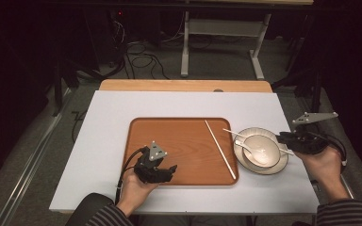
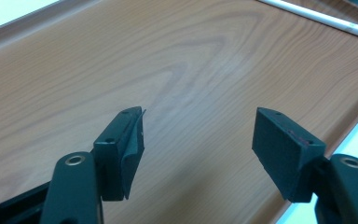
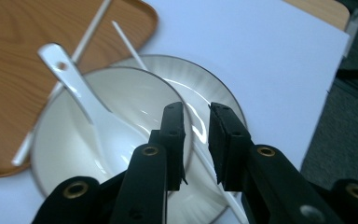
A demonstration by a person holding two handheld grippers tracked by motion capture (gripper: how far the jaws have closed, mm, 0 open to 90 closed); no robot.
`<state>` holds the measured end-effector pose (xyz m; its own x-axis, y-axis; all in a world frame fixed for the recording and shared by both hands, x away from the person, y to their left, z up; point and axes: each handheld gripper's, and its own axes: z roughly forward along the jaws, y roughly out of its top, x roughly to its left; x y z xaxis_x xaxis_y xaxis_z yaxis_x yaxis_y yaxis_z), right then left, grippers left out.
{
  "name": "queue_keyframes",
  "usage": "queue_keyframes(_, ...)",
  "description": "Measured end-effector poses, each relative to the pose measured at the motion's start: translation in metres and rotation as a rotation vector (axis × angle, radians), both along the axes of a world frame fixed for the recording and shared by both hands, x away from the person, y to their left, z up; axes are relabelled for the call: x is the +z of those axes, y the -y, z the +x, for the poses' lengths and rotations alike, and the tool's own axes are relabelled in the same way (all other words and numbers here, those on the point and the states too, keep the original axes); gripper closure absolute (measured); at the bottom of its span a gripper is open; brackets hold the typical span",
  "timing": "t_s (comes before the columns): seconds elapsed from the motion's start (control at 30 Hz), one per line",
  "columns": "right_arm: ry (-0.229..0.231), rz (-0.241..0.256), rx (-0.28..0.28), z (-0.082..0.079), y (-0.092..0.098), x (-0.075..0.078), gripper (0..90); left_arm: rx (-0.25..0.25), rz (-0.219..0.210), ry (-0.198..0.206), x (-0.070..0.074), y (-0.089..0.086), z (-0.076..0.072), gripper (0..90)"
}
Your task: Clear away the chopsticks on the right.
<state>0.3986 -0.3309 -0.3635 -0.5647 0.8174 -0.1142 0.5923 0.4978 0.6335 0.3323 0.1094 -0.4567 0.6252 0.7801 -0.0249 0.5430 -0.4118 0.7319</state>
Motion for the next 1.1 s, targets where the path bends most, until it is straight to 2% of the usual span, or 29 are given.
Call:
queue_keyframes(0.13,-0.031,0.019,-0.028,0.008,0.015,-0.012,77.4,0.001,0.0,0.001,0.0,0.0,0.0,34.2)
queue_keyframes(0.37,-0.106,-0.02,-0.039,0.017,0.03,-0.035,77.3,0.004,0.003,-0.003,-0.001,0.001,0.001,34.2)
queue_keyframes(0.57,-0.136,-0.052,-0.025,0.02,0.027,-0.043,76.2,0.004,0.005,-0.001,-0.001,0.001,0.0,34.2)
queue_keyframes(0.63,-0.151,-0.074,-0.009,0.021,0.023,-0.045,75.4,0.004,0.003,-0.002,-0.001,0.001,0.0,34.2)
queue_keyframes(0.67,-0.16,-0.101,0.006,0.023,0.019,-0.048,74.2,0.004,0.004,-0.003,-0.001,0.001,0.0,34.2)
queue_keyframes(0.77,-0.174,-0.121,0.005,0.026,0.017,-0.051,73.8,0.002,0.006,0.0,-0.001,0.001,0.0,34.2)
queue_keyframes(0.97,-0.207,-0.144,0.008,0.033,0.013,-0.057,73.9,-0.003,0.007,0.002,-0.001,0.001,0.0,34.1)
queue_keyframes(1.1,-0.21,-0.149,0.011,0.035,0.014,-0.058,76.7,0.0,0.006,0.002,-0.001,0.001,0.0,34.2)
